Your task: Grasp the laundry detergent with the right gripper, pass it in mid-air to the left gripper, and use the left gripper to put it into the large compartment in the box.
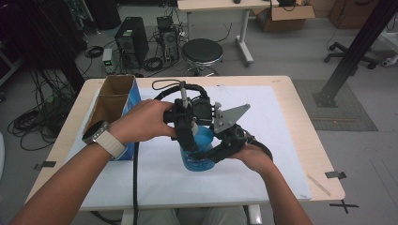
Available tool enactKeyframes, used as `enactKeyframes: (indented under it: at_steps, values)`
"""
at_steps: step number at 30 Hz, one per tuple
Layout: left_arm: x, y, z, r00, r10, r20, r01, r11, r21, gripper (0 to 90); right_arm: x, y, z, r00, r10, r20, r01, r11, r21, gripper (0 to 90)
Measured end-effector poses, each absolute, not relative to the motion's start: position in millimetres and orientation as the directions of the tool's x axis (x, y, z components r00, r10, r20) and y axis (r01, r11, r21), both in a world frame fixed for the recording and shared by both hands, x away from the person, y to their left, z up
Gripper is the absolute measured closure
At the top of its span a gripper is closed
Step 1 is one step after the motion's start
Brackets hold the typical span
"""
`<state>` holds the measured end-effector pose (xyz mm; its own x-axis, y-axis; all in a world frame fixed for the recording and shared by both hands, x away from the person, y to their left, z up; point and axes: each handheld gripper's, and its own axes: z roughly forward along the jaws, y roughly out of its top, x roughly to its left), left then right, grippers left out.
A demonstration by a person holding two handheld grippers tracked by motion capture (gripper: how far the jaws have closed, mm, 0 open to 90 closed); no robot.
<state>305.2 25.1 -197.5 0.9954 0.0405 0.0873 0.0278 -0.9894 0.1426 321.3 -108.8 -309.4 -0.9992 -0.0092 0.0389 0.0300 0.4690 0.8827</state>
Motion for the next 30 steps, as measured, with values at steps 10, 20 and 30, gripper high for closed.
enactKeyframes:
  at_steps: [10, 20, 30]
  values:
    - [303, 26, -197, 0.995, 0.036, 0.091, 0.021, -0.988, 0.155, 37.8, 321, -109, -311, -0.999, -0.025, 0.039, 0.023, 0.46, 0.887, 43.3]
    - [303, 29, -192, 0.994, 0.082, 0.075, 0.069, -0.984, 0.162, 38.1, 321, -109, -311, -0.997, -0.035, 0.069, 0.046, 0.441, 0.897, 34.0]
    - [308, 45, -184, 0.972, 0.224, 0.069, 0.214, -0.968, 0.135, 38.0, 327, -155, -312, -0.978, 0.098, 0.183, 0.207, 0.506, 0.837, 7.7]
